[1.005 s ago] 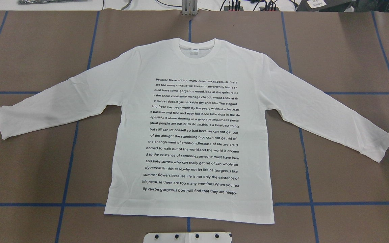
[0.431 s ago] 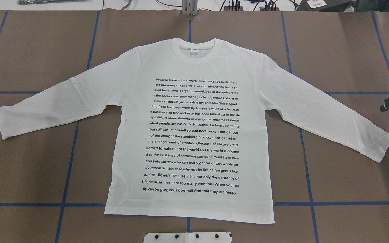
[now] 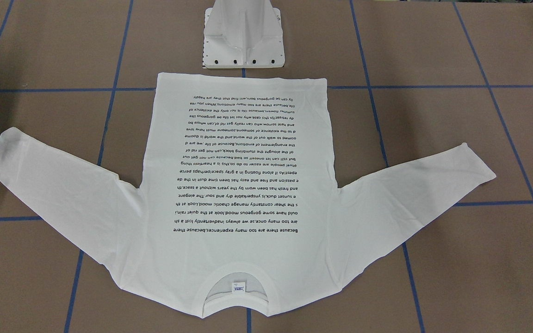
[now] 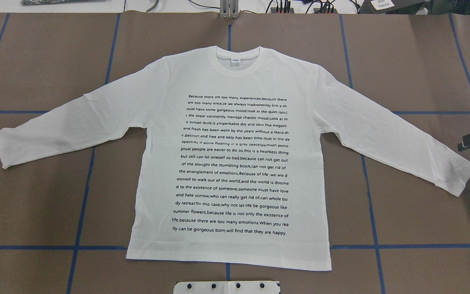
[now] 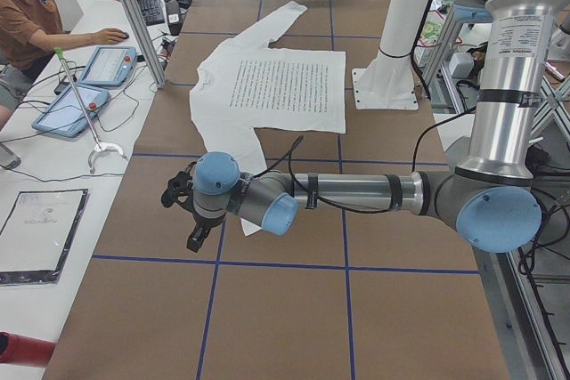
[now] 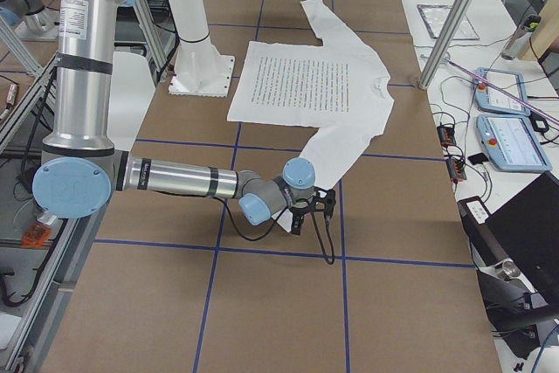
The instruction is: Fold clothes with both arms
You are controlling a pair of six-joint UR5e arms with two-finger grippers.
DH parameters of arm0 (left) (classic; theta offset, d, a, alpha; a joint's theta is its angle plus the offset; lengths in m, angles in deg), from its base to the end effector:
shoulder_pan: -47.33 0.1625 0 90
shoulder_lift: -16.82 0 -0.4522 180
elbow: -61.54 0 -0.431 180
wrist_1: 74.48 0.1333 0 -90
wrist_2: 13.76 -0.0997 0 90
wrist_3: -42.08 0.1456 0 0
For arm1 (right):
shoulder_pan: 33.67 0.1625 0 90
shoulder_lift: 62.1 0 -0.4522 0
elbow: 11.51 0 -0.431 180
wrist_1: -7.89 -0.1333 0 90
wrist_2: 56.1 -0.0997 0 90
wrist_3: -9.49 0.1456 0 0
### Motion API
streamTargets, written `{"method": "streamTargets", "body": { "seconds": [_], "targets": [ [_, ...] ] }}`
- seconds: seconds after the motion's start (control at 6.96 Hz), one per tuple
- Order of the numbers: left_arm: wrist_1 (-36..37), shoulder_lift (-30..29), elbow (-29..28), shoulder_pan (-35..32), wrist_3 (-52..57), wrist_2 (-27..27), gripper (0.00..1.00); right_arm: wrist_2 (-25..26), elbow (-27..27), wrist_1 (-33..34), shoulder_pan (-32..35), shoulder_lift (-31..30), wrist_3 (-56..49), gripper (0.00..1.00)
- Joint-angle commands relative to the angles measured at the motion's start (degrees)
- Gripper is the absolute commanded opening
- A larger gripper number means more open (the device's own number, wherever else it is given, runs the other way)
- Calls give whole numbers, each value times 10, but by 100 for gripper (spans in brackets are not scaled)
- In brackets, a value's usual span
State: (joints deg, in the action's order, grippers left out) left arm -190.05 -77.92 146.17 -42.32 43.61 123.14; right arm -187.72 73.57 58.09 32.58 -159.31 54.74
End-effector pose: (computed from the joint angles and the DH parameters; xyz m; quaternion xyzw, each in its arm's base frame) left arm -0.0233 -0.6008 0.6661 0.2021 0.3865 0.1006 0.8942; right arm -0.1693 -0.4756 0.7518 -0.0112 -0.4109 0.0858 0.9076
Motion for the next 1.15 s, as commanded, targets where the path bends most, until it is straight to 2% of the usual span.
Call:
{"method": "streamTargets", "body": {
  "seconds": [0.0,0.57,0.72,0.86,1.01],
  "targets": [
    [0,0,1,0,0,0,100,-7,-22,-1,-2,-3,3,79],
    [0,0,-1,0,0,0,100,-20,-25,0,-16,-3,3,74],
    [0,1,-1,0,1,0,100,-31,-26,-1,-16,-3,3,70],
    [0,1,-1,0,1,0,100,-35,-25,-2,-16,-8,3,64],
    [0,1,-1,0,1,0,100,-35,-25,-2,-17,-10,4,41]
  ]
}}
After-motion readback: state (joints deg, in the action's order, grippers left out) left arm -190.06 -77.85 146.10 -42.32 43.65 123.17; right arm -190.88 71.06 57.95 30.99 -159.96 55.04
